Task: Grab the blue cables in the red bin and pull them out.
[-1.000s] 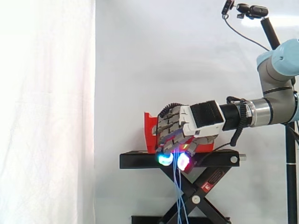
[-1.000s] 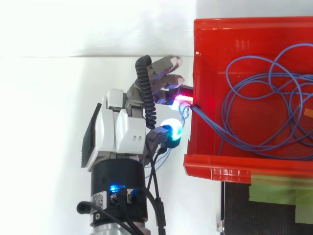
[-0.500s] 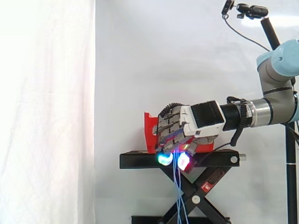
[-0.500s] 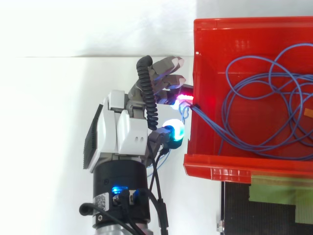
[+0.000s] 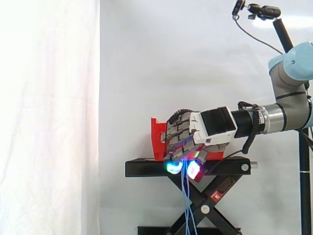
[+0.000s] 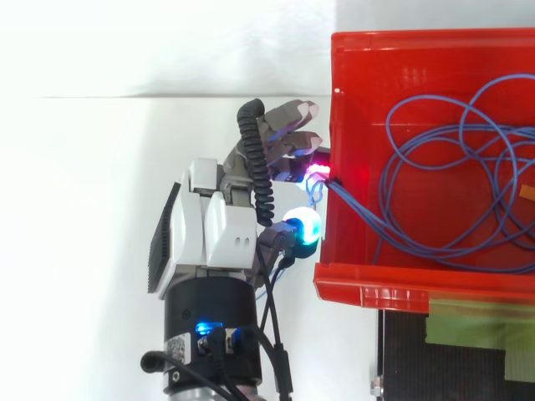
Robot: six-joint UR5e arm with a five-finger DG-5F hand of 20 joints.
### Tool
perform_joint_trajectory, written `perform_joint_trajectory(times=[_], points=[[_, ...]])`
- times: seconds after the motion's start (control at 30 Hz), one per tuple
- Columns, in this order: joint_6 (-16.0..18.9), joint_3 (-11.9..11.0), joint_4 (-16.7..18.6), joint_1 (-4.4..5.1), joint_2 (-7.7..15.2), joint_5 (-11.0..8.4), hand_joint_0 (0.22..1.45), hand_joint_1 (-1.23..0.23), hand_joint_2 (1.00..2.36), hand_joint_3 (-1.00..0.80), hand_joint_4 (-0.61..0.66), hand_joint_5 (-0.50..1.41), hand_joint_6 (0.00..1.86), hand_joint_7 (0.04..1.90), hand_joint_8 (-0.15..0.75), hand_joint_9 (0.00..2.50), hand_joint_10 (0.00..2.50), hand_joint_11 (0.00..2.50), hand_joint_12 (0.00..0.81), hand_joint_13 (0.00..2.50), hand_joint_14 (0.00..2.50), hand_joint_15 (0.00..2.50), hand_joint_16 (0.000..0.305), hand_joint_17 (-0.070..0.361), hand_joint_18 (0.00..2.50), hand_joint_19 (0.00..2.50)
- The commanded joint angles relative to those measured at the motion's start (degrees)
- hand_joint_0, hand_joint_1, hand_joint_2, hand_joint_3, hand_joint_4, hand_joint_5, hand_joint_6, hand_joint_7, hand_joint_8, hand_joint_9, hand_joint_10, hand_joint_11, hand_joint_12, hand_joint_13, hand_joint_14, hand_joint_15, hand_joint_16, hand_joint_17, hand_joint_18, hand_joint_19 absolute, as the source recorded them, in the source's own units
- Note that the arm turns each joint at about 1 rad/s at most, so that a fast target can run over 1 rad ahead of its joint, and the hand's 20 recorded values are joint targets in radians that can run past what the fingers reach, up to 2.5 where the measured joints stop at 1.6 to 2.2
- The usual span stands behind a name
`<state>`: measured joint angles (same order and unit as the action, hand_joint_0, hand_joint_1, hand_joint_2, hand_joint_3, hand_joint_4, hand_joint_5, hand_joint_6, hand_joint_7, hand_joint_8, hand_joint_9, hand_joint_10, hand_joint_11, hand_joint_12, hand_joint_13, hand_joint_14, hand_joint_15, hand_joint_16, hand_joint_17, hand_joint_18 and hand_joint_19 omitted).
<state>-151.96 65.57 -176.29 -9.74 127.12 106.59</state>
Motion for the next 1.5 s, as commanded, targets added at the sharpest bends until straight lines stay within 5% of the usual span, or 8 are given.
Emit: perform_joint_trajectory(times=[0.0, 0.5, 0.8, 1.27, 1.47], points=[[-0.5, 0.0, -0.2, -0.1, 0.0, 0.19, 0.82, -0.87, 1.0, -1.0, 0.12, 0.81, 0.01, 0.58, 0.225, 0.77, 0.02, 0.49, 0.307, 0.66, 0.01, 0.35, 0.04, 0.089, 0.57, 0.43], [-0.7, 0.0, -0.2, -0.1, 0.1, 0.28, 0.83, -0.88, 1.0, -1.0, 0.12, 0.81, 0.01, 0.58, 0.224, 0.78, 0.02, 0.49, 0.307, 0.66, 0.01, 0.34, 0.039, 0.088, 0.57, 0.43], [-0.7, 0.0, -0.3, -0.1, 0.1, 0.19, 0.82, -0.92, 1.0, -1.0, 0.06, 0.93, 0.0, 0.87, 0.229, 0.83, 0.02, 0.57, 0.309, 0.71, 0.01, 0.38, 0.039, 0.087, 0.62, 0.43], [-0.7, 0.0, -0.6, -0.1, 0.0, 0.19, 0.81, -0.91, 1.0, -1.0, 0.05, 0.94, 0.27, 0.83, 0.232, 0.87, 0.02, 0.58, 0.31, 0.74, 0.02, 0.38, 0.039, 0.088, 0.65, 0.45], [-0.7, 0.0, -0.8, -0.1, 0.0, 0.19, 0.89, -0.79, 1.0, -1.0, 0.01, 0.88, 0.74, 0.71, 0.223, 0.92, 0.02, 0.6, 0.3, 0.76, 0.02, 0.38, 0.037, 0.083, 0.66, 0.45]])
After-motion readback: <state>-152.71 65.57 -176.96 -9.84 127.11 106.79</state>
